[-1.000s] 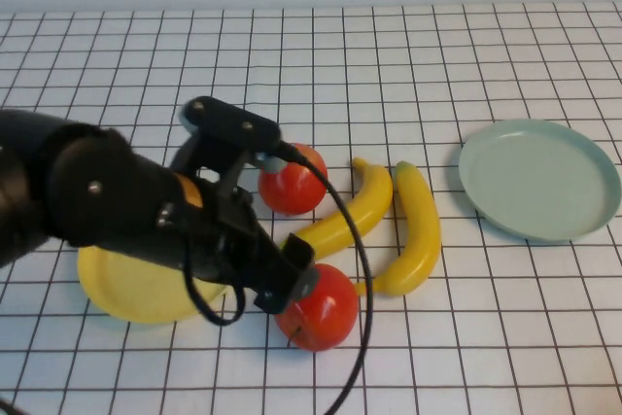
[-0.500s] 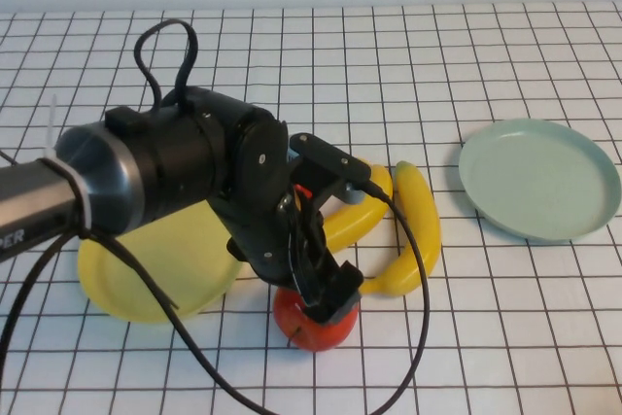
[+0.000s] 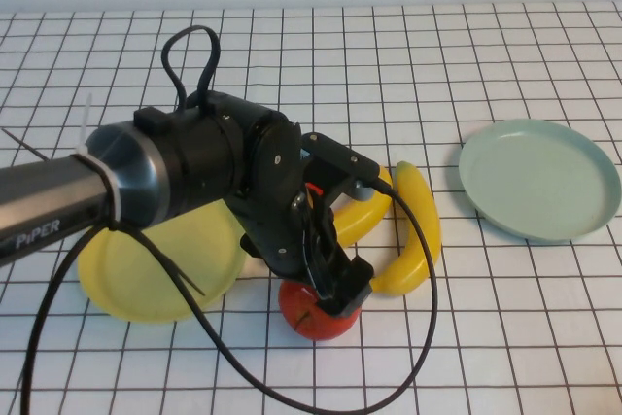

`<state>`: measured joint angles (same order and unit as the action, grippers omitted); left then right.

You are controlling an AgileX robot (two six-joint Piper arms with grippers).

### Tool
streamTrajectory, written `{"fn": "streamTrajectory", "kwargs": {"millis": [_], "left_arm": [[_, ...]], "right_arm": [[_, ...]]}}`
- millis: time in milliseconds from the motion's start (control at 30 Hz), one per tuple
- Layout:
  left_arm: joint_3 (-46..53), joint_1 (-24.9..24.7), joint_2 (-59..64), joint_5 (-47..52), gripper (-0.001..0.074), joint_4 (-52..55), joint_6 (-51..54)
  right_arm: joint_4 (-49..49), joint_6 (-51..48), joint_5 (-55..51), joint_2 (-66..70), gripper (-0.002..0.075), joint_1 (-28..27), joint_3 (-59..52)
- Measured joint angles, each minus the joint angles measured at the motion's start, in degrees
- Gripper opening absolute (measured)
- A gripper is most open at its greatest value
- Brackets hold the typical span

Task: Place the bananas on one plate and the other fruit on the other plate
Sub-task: Put one type of fruit in the left plate

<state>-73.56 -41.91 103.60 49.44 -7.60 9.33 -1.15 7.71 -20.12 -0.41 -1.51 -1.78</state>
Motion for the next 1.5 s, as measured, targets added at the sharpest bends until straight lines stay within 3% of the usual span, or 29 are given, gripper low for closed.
{"fn": "streamTrajectory", "kwargs": {"millis": [100,167,600,800,967,1067,1500], "left_arm": [[0.0,0.0,-0.1,-0.6,0.0651,0.0,0.0],[0.0,0.0,-0.1,-0.8,0.0592,0.1,0.0],[1.1,1.1,-11.7,0.6,0.0592,7.6,-1.8],[1.1,12.0,-15.9,2.0,0.0592,10.5,-4.8],[1.1,22.4,-13.8,2.8,0.0592,12.3,-7.8],[1.1,26.2,-11.3,2.7,0.0592,12.5,-9.3],[0.6,28.0,-2.0,0.5,0.0592,12.2,-11.2]], "right_arm": [[0.0,0.0,0.0,0.0,-0.0016,0.0,0.0],[0.0,0.0,0.0,0.0,-0.0016,0.0,0.0],[0.0,0.0,0.0,0.0,-0.0016,0.0,0.0],[0.0,0.0,0.0,0.0,-0.0016,0.0,0.0],[0.0,0.0,0.0,0.0,-0.0016,0.0,0.0],[0.0,0.0,0.0,0.0,-0.0016,0.0,0.0],[0.0,0.0,0.0,0.0,-0.0016,0.0,0.0]]}}
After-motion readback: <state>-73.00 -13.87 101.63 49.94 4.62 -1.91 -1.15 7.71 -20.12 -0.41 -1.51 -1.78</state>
